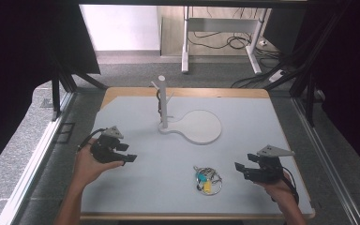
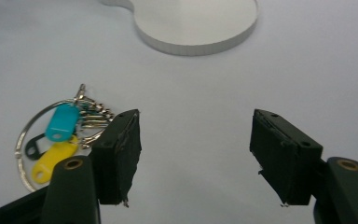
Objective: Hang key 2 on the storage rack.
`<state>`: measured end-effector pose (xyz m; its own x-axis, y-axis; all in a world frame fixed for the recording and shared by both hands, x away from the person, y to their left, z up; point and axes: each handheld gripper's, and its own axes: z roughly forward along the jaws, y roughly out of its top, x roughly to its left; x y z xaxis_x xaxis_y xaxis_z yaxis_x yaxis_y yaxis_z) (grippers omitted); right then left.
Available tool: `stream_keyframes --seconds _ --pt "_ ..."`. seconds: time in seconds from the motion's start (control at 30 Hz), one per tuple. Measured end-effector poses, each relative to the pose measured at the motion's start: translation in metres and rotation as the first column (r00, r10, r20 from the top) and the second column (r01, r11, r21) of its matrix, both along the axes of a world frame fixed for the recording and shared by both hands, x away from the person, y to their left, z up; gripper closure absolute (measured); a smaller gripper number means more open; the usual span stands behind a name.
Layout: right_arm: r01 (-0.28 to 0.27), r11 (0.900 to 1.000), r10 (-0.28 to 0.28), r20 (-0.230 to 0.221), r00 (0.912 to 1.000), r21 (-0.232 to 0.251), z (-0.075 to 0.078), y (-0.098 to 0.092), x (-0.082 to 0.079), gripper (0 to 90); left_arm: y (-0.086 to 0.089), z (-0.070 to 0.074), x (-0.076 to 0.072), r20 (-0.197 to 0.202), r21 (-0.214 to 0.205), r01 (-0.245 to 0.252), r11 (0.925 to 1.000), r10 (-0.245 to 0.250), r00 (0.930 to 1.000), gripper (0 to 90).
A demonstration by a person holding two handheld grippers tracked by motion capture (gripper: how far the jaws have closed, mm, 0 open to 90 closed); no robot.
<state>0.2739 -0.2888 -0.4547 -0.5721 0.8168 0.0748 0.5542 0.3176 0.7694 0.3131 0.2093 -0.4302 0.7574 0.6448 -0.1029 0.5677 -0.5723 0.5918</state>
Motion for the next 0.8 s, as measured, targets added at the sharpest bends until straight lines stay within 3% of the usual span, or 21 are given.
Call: stream_keyframes --seconds 0.07,0.1,0.13,0.2,0.27,0.33,0.4,0.47,0.67,0.8 --pt "-0.007 1.0 0.007 -0.002 1.0 -0.003 0.002 0.001 0.0 35.2 -0.001 -0.001 -0.003 0.003 -0.002 0.002 1.0 -0.002 1.0 42.6" --pt "-0.024 0.9996 0.024 -0.005 0.9997 -0.012 0.005 0.004 0.0 36.0 0.0 -0.002 -0.005 0.0 -0.016 0.013 0.9998 -0.013 0.9999 42.5" --pt "-0.032 0.9992 0.032 0.004 0.9995 -0.024 0.01 0.009 -0.001 39.0 0.0 -0.006 -0.009 -0.01 -0.058 0.027 0.998 -0.028 0.9996 42.3" --pt "-0.037 0.999 0.037 0.002 0.9993 -0.025 0.012 0.011 -0.001 39.6 0.002 -0.009 -0.012 -0.013 -0.072 0.026 0.9971 -0.027 0.9995 42.8" --pt "-0.056 0.9978 0.056 -0.009 0.9984 -0.035 0.018 0.019 -0.001 41.2 0.003 -0.015 -0.016 -0.005 -0.045 0.024 0.9987 -0.025 0.9997 43.5" --pt "-0.091 0.9946 0.09 -0.019 0.9958 -0.05 0.022 0.028 -0.001 42.9 0.005 -0.018 -0.015 -0.023 -0.042 0.033 0.9986 -0.034 0.9992 44.2" --pt "-0.143 0.9868 0.14 -0.049 0.9889 -0.075 0.027 0.043 -0.001 46.0 0.008 -0.019 -0.015 -0.021 -0.055 0.035 0.9979 -0.036 0.9991 44.7" --pt "-0.15 0.9851 0.145 -0.061 0.9876 -0.085 0.027 0.047 -0.001 46.4 0.009 -0.02 -0.015 -0.018 -0.066 0.029 0.9974 -0.03 0.9994 44.7" --pt "-0.273 0.9508 0.248 -0.167 0.9541 -0.147 0.021 0.081 -0.011 51.2 0.006 -0.023 -0.017 -0.014 -0.054 0.034 0.998 -0.035 0.9993 44.6" --pt "-0.336 0.927 0.3 -0.209 0.9308 -0.167 0.017 0.096 -0.019 56.1 0.006 -0.021 -0.02 -0.013 -0.095 0.043 0.9946 -0.044 0.9989 44.0"
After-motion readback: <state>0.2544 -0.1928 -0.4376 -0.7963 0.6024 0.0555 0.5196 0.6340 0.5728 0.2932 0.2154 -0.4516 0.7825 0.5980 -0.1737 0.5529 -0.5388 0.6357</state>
